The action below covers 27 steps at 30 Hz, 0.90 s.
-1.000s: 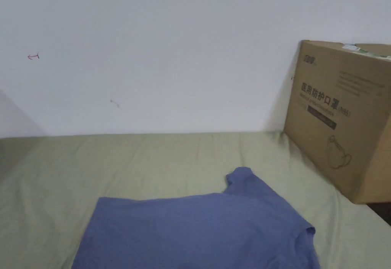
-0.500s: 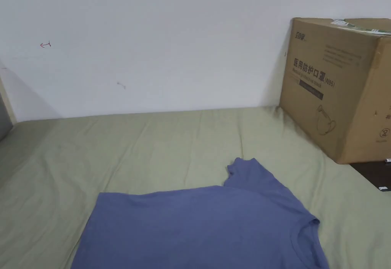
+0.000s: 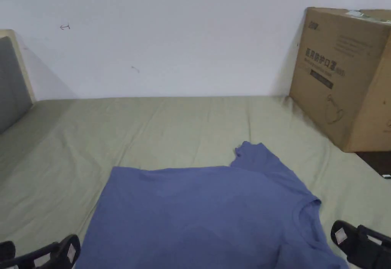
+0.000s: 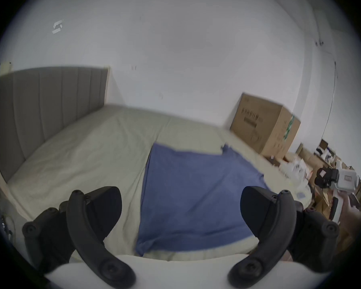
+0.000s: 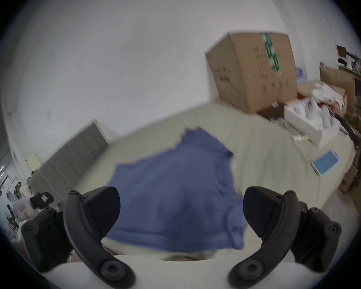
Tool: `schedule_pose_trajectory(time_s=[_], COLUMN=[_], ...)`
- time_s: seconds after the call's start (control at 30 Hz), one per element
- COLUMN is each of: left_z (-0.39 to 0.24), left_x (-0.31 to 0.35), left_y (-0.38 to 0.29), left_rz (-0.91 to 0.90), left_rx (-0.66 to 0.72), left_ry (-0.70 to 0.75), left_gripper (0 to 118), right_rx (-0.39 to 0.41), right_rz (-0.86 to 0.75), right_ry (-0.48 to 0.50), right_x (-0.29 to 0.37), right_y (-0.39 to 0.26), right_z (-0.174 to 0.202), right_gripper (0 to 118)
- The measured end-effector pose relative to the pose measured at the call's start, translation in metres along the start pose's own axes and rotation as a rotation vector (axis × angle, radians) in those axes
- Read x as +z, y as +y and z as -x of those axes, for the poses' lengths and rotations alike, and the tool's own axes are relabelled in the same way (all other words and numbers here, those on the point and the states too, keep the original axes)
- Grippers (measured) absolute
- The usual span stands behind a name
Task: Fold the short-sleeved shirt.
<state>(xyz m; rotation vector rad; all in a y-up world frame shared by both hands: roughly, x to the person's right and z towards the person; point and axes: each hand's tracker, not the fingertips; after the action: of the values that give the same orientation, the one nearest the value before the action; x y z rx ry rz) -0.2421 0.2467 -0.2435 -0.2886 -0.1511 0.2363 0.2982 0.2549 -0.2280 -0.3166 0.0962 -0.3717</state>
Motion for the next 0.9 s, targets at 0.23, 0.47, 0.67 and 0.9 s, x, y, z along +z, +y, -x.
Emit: schedule_pose_trajectory(time_s=[0.23,0.47,0.67,0.9], left_z=[-0.007,0.047,0.066,0.073], left_x=[0.027,-0.044,-0.069,-0.093], left_y=[0.0,-0.049,-0.099,-0.12], left_rz=[0.003,0.647,0.605,0.586], left_rx=[-0.005,-0.062,-0.128,-0.159], left_ry=[0.003,0.057,0.122,0.099], left_gripper=[0,0,116,2], right_rx=[0.122,0.073,0.073,0.163], right_rz=[0.009,0.173,0.274,0.313], right_ry=[0.048,-0.005,0.021,0.014], right_x=[0.005,-0.015,-0.026,-0.039], right_y=[-0.007,-0.041,-0.054,-0.059], right_z=[0.053,0.045,0.044,0.05], right_gripper=[0,0,0,0])
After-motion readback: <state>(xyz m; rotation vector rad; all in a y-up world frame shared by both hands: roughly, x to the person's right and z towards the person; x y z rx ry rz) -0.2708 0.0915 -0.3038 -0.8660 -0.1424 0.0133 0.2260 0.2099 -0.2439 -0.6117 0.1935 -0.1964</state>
